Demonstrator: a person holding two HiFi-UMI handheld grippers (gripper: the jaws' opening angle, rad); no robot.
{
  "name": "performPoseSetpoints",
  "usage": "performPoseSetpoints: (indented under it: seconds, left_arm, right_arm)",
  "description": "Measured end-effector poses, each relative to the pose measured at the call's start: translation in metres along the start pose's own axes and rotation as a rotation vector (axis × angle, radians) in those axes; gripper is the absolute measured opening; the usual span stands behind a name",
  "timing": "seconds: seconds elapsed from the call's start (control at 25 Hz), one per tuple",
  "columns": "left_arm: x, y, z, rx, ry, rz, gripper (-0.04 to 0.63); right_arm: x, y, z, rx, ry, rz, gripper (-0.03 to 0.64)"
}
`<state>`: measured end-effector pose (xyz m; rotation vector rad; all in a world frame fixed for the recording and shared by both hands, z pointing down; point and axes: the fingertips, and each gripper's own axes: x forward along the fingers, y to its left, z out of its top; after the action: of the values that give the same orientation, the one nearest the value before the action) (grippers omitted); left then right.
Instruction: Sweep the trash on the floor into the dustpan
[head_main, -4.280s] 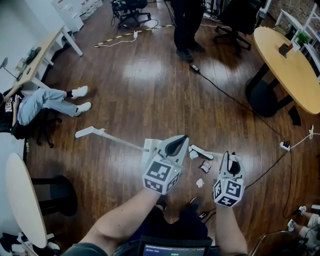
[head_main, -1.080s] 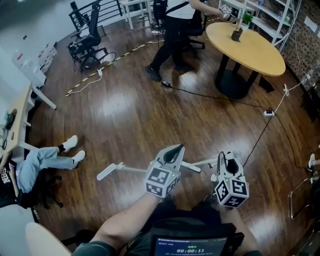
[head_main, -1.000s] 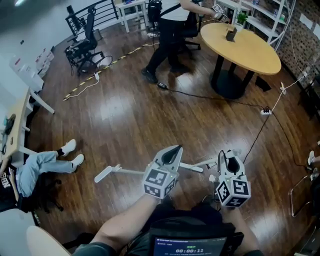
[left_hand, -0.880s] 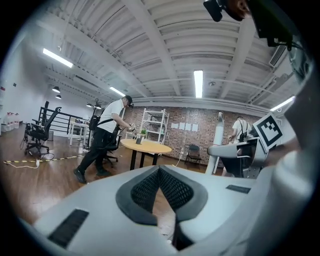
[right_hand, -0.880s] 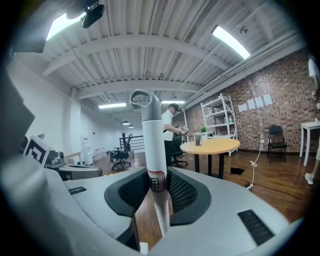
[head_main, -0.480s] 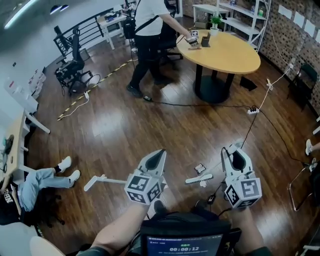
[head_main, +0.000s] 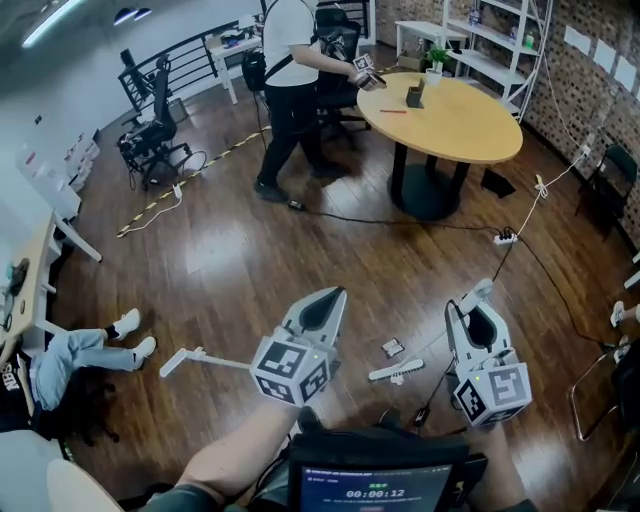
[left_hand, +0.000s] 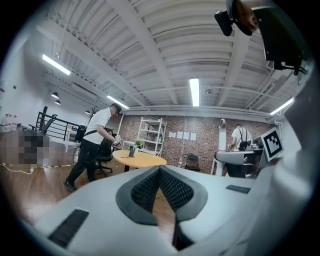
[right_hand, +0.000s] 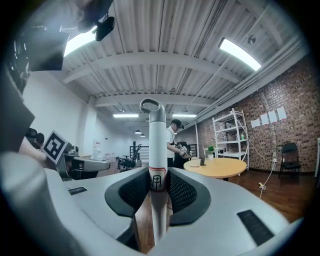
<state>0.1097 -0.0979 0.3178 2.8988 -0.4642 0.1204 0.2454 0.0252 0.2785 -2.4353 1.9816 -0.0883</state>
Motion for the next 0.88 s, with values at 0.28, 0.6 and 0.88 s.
performPoseSetpoints:
  seconds: [0.28,0.6,0.88]
  left_arm:
    - [0.003,-0.003,0.003,-0.001,0.012,-0.003,0.011]
    - [-0.002,0.004,0.010,-0.005,0.008,-0.004,0.011]
    - [-0.015,0.016,0.022,-0.023,-0.007,0.010,0.011]
  right_arm:
    - [0.006,0.003,0.009,0.015,-0.015,0.030,0.135]
    - [0.016,0.006,0.013,0.024,-0.020,0.026,0.135]
    - [0.024,0.020,0.026,0.026,-0.025,0.053,0.135]
